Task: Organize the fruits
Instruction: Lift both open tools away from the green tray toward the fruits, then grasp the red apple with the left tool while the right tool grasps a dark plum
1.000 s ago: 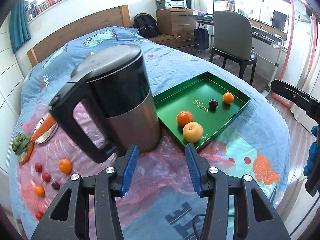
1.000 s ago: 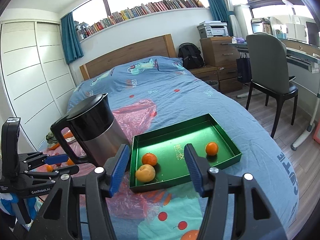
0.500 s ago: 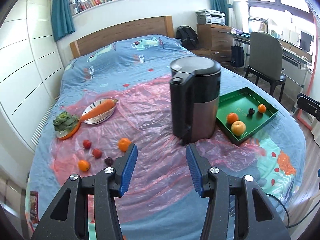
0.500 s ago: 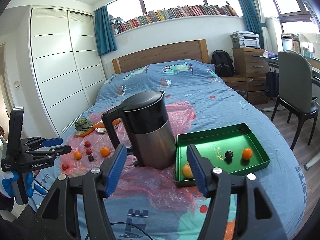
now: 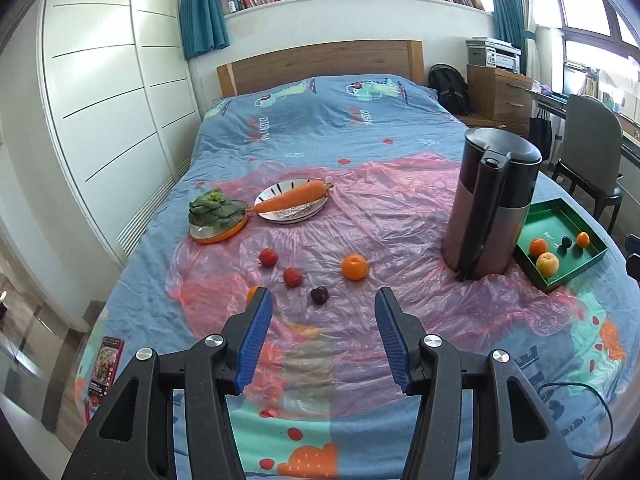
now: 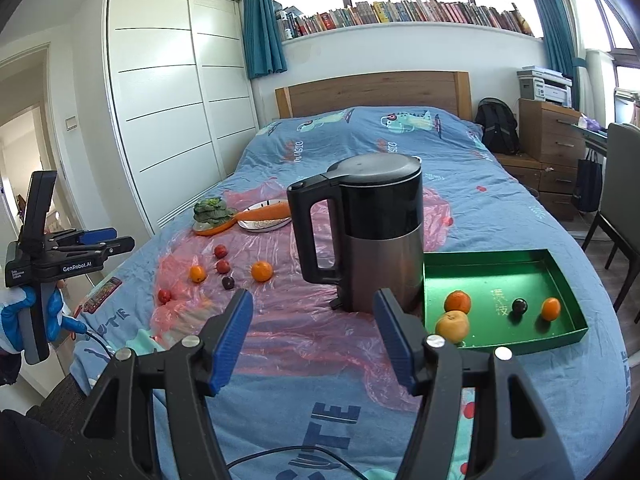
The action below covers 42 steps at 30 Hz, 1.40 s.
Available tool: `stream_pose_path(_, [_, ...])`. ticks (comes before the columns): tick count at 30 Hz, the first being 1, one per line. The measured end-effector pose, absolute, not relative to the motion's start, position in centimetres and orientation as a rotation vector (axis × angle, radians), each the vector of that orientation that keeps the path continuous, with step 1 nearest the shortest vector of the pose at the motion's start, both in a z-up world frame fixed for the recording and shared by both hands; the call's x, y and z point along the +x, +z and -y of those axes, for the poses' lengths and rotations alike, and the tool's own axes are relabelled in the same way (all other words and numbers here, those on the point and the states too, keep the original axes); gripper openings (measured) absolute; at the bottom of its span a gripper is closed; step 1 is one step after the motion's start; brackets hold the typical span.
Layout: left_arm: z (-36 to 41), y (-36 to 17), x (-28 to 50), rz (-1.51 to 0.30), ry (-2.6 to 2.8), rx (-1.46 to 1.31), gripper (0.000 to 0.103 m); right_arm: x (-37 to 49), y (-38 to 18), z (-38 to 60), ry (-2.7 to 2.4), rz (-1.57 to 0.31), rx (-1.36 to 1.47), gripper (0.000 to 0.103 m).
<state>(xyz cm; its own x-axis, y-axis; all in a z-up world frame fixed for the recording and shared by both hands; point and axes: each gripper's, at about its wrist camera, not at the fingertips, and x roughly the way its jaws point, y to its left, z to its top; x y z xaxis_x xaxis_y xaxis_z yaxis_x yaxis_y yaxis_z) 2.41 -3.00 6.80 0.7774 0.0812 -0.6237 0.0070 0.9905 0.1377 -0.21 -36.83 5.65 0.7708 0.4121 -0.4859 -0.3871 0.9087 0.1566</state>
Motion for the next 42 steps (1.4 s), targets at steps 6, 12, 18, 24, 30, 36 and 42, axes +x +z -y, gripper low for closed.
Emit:
stream_pose_path(6, [-0.9,4.9,2.1,-0.720,0.126,0.103,0.049,-0.1,4.8,33.9,0.489,-0.570,0.021,0.087])
stream_pose_path(12, [-5.8,3.0,2.2,-0.763,0.230,0.036,0.049,0.6,4.1,30.3,0.558,-0.604,-0.020,0.087])
stream_pose_path(18, [-11.3,1.1,2.3,-0.789,0.363,-0.031,0.049,1.8,3.0,26.5,0.618,-0.647,-0.062,0.087])
stream_pose_path(24, [-15.9,-1.6,2.3,-0.829,0.452,-0.091,0.049,3.7,1.4,22.5,0.669,-0.695,-0.089,0.087])
stream_pose_path(30, [-17.5,-4.5,2.8,-0.883,0.426,-0.100,0.049,6.3,-0.8,18.5,0.698,-0.739,-0.101,0.087])
stream_pose_path(36, [-17.4,-6.3,4.4,-0.913,0.354,-0.097,0.049,9.0,-3.2,15.0,0.683,-0.785,-0.117,0.087])
stream_pose_path(42, [-17.0,-7.7,7.0,-0.928,0.273,-0.097,0.049,12.3,-5.6,12.0,0.661,-0.823,-0.129,0.087])
